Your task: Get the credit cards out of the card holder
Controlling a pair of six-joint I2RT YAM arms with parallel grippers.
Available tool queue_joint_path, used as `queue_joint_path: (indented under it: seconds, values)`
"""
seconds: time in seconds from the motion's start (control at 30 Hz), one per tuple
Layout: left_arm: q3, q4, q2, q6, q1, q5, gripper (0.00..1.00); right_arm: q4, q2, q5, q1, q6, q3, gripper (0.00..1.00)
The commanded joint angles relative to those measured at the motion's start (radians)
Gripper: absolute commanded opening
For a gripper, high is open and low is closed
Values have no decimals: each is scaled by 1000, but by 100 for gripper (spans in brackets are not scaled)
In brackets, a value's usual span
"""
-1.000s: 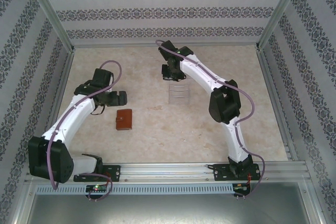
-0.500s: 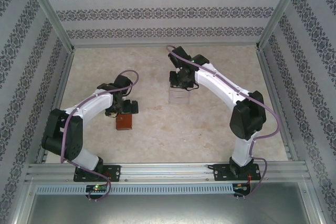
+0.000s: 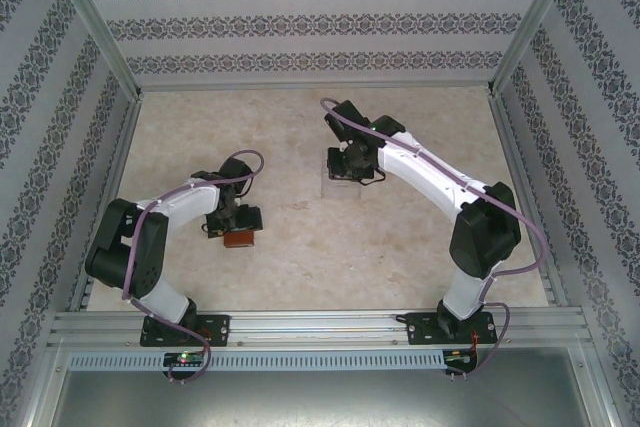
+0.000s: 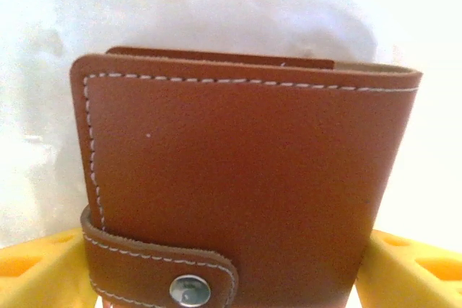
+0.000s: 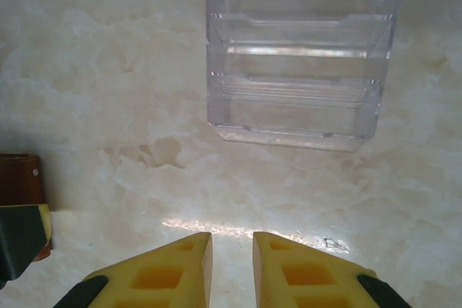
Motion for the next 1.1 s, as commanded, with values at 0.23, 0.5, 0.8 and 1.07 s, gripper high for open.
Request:
queue_joint_path:
  seconds: [0.23,0.5,0.8,1.07]
  values:
    - [23,9,5,-67,-96,55,76,34,-90,12,31,40,-95,21]
    - [106,19,54,-172,-289,46,75,133,-198,-37,-4,91,-311,21]
    - [271,27,228,-254,-471,49,75,185,-311,-60,-70,106,-521,20]
    - [306,9,217,-257,-496,36,84,288,-380,-150,-98,141,-653,21]
